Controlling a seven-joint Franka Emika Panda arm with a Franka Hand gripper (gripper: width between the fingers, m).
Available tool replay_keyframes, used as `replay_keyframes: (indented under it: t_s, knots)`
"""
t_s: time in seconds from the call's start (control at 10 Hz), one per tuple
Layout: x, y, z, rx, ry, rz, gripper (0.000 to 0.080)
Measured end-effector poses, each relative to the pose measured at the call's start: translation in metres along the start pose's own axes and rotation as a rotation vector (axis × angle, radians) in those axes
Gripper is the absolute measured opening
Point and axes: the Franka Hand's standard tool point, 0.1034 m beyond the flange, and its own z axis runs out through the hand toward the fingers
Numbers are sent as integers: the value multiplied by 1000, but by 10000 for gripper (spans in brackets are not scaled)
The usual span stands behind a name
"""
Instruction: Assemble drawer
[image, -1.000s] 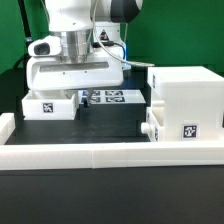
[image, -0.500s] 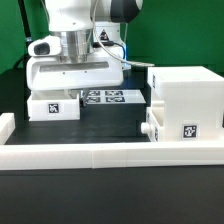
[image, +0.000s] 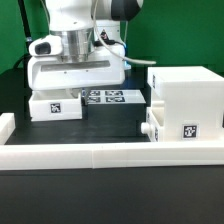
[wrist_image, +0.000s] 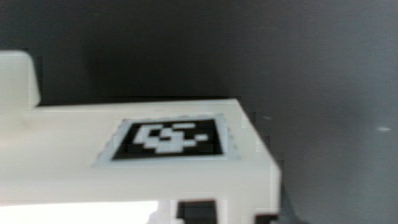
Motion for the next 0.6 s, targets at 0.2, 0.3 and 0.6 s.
replay_keyframes:
  t_s: [0.2, 0.3, 0.6]
  knots:
    - [15, -14, -18, 14, -17, -33, 42]
    - [20, -17, -23, 17, -18, -45, 42]
    - [16, -15, -17, 16, -18, -205, 42]
